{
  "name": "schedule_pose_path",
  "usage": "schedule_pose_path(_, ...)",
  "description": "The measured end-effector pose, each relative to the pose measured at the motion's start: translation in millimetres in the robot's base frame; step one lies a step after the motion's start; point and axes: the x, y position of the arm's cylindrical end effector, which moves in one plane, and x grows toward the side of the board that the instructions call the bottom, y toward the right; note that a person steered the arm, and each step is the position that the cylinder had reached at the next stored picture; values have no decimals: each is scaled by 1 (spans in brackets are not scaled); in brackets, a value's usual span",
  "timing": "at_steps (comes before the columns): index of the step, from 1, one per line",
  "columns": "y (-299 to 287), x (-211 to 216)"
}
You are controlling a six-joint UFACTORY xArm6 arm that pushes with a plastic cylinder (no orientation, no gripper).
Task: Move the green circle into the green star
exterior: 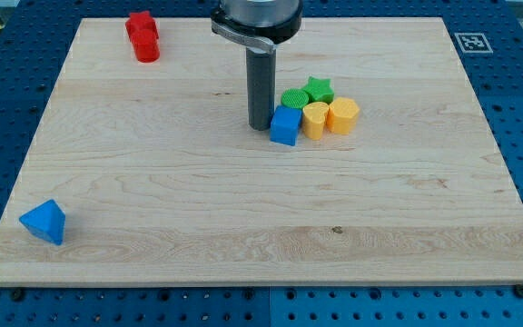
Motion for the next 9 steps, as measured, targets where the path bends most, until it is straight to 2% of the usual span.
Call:
schedule_pose_path(2, -43, 8)
schedule_pose_path(4, -54, 5)
schedule_pose_path(5, -36, -47)
schedule_pose_path(8, 48, -84)
schedule_pose_path(9, 64, -80)
